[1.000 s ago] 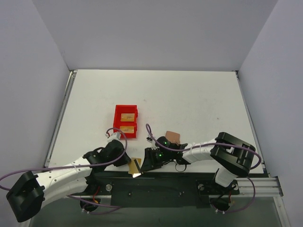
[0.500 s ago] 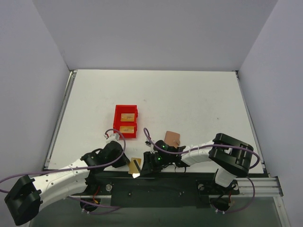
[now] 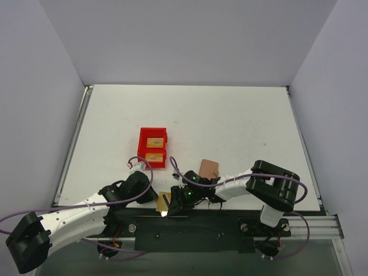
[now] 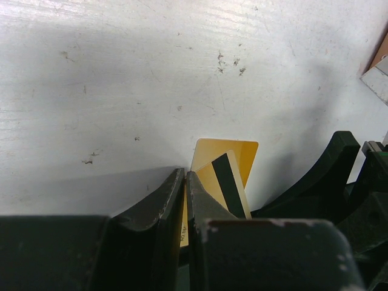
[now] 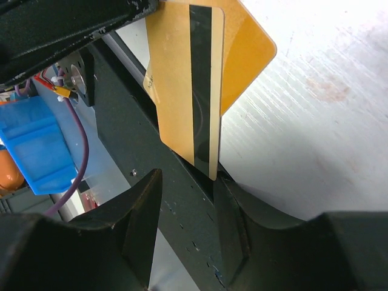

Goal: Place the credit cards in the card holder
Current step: Pick up the credit card at the corner of the board.

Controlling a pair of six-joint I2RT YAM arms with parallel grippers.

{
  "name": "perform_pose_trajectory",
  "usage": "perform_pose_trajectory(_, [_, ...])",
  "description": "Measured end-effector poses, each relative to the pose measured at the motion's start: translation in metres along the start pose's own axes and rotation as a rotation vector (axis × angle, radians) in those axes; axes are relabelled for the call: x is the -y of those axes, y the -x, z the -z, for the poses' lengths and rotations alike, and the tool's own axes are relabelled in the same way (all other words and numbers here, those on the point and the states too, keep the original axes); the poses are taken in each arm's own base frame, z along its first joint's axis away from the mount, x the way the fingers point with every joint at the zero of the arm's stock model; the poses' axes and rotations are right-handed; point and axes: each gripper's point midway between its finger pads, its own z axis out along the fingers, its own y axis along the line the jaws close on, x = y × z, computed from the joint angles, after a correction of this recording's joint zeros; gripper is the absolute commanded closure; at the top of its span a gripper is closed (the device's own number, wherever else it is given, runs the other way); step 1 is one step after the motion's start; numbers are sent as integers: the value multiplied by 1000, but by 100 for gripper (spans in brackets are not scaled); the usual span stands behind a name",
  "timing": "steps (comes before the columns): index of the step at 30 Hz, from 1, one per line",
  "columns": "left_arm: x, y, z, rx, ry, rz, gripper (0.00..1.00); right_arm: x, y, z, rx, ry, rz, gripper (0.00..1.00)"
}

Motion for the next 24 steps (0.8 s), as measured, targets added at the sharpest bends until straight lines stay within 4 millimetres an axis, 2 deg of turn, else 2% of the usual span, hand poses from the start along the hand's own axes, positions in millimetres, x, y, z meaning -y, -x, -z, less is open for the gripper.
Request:
perform_pose_trajectory(10, [1, -1, 0, -4, -4, 1, 83, -4, 1, -4, -10, 26, -2, 66])
perform_pose_trajectory(24, [2, -3, -1, -8, -17, 5, 83, 2, 8, -7, -3, 71, -77, 95])
